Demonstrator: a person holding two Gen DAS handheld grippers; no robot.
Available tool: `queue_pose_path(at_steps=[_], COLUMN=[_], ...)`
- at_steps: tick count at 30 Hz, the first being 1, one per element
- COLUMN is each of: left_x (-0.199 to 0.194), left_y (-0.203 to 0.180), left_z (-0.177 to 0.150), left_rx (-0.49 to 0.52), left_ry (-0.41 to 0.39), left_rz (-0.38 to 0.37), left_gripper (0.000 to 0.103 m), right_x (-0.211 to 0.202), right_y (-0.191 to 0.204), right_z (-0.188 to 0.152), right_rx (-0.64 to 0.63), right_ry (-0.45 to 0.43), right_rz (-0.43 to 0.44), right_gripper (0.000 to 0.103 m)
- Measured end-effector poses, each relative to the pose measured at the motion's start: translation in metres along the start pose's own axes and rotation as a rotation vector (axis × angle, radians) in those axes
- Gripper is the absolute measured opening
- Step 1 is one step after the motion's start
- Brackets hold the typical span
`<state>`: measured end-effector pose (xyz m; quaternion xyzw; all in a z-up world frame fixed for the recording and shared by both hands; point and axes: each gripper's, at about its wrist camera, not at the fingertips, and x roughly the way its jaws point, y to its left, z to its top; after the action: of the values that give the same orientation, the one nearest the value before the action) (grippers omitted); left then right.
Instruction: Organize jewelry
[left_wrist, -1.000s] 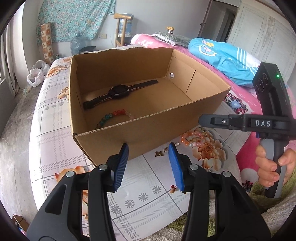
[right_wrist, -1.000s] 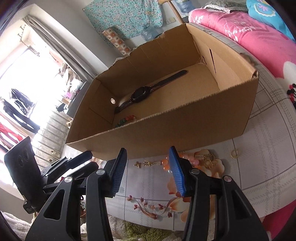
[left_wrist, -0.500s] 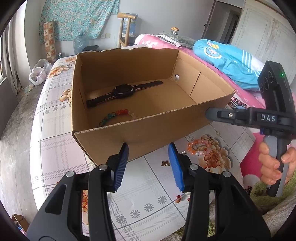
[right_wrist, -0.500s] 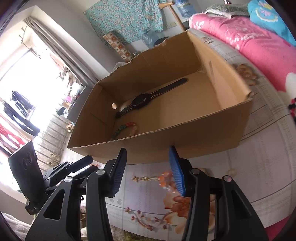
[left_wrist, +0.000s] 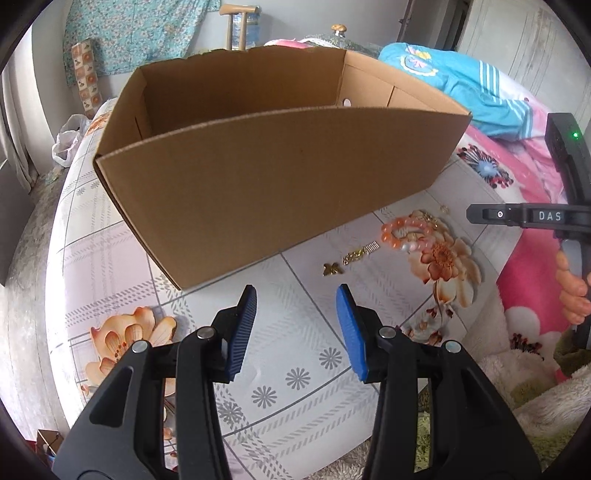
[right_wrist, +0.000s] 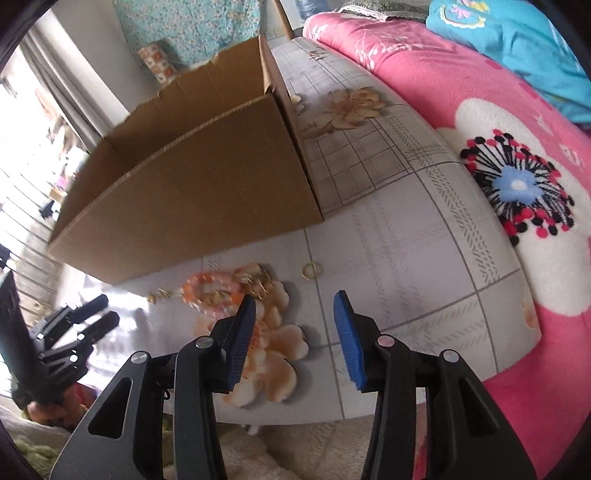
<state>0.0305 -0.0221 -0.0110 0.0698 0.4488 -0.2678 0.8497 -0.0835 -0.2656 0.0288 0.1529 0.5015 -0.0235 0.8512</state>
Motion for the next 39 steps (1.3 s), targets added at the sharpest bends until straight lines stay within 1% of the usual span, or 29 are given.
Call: queue_pose_path(at_steps=[2,4,6,11,19,21,25,26,27,28,32,39], left_x=[0.001,0.003,0.006,0.007,0.011,0.011,0.011,0.011,0.011,0.011,0.009,0.006], left_y=[-0.001,-0.002,-0.002,-0.001,0.002,0.004,0.008,0.010,0.011,0.013,0.018,0.024], left_z=[-0.002,-0.003,-0.004,-0.004,-0.004,-0.004,-0.006,-0.006,-0.006,-0.007,-0.008,-0.010], left_rx=[0.006,0.015,0.019,0.019,0.008,0.004,-0.006,-0.012,-0.018,-0.023,-0.039,-0.060], left_ry=[0.000,0.003,0.006,-0.004,-0.007,-0.008,-0.010,-0.012,-0.013,-0.014,-0.026,-0.043], left_rz=[-0.009,-0.013,-0.017,-0.031,-0.065,-0.072,-0.083,-0.087,-0.091,-0.095,-0.109,-0.117], left_gripper=[0.043,0.043,0.043,0.043,0.043,0.043,0.043,0.043,0.043,0.043,0.043,0.043], right_x=[0.000,0.000,0.004,0.024,0.037,0.041,0.045,0.046,0.046,0.047,0.037,0.004], right_y=[0.006,0.015,0.025,0.031,0.044,0.049,0.061,0.063,0.065,0.065,0.072,0.086], right_z=[-0.003,-0.004,-0.007,-0.004,0.008,0.012,0.011,0.012,0.013,0.014,0.017,0.034], right_rx=[-0.018,-0.028,-0.036,0.011,0.022,0.014,-0.006,-0.011,-0.013,-0.008,-0.001,-0.010], right_ry=[0.000,0.002,0.020,0.075,0.067,0.077,0.096,0.096,0.096,0.095,0.059,-0.017], right_rz=[-0.006,0.027,0.052,0.071,0.007,-0.009,-0.036,-0.045,-0.054,-0.054,-0.026,0.095], right_gripper=[0.040,0.037,0.032,0.024,0.020,0.015,0.014,0.013,0.010,0.010,0.009,0.009])
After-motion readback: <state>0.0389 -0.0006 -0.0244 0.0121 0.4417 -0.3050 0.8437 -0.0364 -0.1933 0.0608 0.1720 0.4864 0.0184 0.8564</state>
